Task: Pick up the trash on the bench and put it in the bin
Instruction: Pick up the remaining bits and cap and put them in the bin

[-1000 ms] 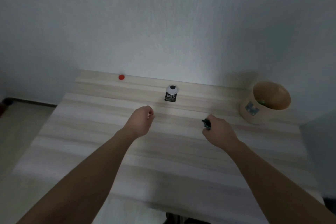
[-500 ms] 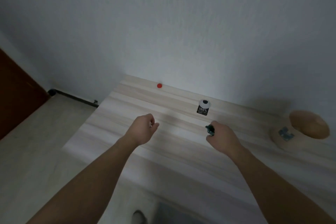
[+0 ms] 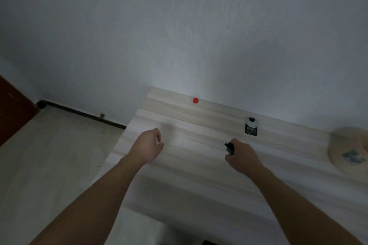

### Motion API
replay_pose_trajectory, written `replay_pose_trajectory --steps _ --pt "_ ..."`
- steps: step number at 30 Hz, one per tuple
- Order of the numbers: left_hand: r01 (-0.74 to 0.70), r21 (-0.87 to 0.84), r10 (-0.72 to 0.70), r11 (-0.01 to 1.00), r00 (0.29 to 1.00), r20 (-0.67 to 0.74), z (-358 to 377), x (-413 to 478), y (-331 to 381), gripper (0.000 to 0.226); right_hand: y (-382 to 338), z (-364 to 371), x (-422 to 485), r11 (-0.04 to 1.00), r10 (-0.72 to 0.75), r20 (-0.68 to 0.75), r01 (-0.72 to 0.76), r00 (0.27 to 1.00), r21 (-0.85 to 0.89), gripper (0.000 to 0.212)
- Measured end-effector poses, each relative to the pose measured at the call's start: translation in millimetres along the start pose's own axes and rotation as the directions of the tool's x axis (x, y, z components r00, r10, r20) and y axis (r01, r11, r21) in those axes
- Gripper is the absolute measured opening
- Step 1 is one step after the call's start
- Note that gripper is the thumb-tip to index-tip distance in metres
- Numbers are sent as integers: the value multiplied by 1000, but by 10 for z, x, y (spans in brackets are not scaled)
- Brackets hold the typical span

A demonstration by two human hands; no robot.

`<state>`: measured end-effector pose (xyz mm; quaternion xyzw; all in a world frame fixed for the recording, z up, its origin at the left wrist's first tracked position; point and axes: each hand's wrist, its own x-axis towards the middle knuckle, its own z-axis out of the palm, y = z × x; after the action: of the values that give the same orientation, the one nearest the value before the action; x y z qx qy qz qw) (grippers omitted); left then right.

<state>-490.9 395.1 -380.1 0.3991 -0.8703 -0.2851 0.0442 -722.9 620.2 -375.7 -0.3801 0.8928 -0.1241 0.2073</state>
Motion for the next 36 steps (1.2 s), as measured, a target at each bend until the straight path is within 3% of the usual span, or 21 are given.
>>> replay_pose_trajectory --steps 14,22,29,36 --pt "51 94 -59 994 994 88 50 1161 -617 16 -348 241 1578 999 52 61 -52 997 2 18" --pt "-41 21 37 999 986 161 185 1855 -886 13 -608 428 2330 989 145 79 -146 986 4 20" --pt "-130 57 121 990 982 146 222 2298 -1224 19 -790 544 3025 986 164 17 -164 986 7 15" --pt "-83 41 77 996 988 137 258 2524 -1439 15 -874 719 3551 992 124 -18 -125 992 -37 36"
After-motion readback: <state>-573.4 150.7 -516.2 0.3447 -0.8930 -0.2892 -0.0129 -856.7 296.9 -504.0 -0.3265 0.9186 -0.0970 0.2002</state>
